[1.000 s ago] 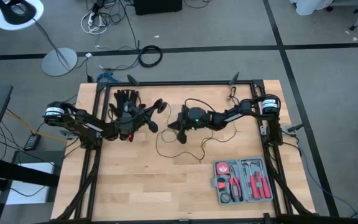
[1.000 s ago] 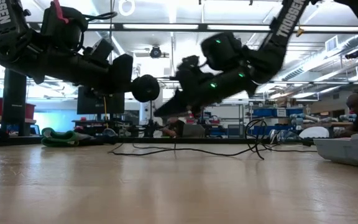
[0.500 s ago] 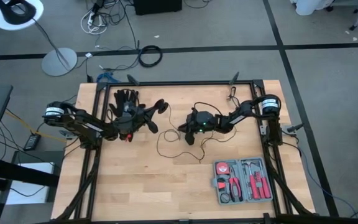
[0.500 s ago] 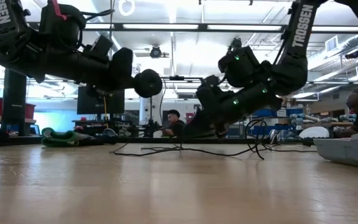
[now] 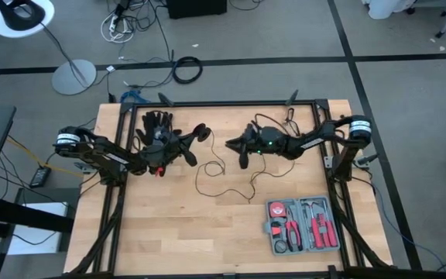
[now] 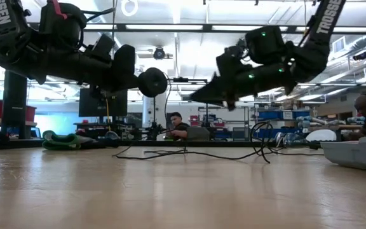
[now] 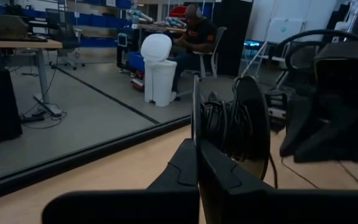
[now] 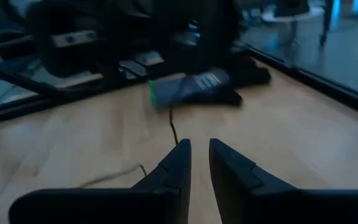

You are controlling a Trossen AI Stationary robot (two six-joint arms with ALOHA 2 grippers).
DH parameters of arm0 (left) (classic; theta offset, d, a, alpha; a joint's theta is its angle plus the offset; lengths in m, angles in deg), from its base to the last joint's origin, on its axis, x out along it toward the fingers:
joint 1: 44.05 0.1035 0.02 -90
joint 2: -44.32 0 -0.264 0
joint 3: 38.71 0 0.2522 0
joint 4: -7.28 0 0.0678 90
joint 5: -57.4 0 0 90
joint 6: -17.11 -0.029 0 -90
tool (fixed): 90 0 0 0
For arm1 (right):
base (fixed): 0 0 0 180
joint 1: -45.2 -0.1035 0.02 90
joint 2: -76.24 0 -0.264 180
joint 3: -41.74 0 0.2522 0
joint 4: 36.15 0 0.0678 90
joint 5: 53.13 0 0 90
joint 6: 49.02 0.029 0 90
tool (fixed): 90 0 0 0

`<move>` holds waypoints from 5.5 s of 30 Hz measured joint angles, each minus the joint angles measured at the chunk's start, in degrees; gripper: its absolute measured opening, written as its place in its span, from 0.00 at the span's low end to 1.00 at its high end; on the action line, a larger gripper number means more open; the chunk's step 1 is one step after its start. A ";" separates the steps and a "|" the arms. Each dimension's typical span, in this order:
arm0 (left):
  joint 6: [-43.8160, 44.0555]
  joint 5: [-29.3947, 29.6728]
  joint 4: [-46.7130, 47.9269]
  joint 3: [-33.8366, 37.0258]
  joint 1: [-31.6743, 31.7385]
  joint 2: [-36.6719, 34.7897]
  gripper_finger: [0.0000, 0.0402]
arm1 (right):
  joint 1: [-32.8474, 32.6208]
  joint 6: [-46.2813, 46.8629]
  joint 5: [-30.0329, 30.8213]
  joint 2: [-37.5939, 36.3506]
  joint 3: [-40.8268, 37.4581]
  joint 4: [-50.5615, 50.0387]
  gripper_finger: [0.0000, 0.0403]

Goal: Coil cords
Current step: Coil the black wire

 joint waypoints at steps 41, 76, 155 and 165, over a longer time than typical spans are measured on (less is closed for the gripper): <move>-2.56 -2.96 -3.95 -1.02 0.78 0.01 0.00 | -1.09 -1.84 2.48 14.50 22.34 -20.19 0.00; -5.64 -6.90 25.33 -7.39 0.76 0.00 0.00 | -3.61 -15.43 1.01 1.52 33.87 -53.31 0.00; -3.35 -20.39 -3.33 1.61 0.81 -0.02 0.00 | -3.13 -11.73 -4.67 -1.21 12.29 -14.54 0.23; -4.25 -20.35 -2.69 0.81 0.81 0.00 0.00 | -3.10 -11.09 -4.72 -1.21 12.29 -17.02 0.07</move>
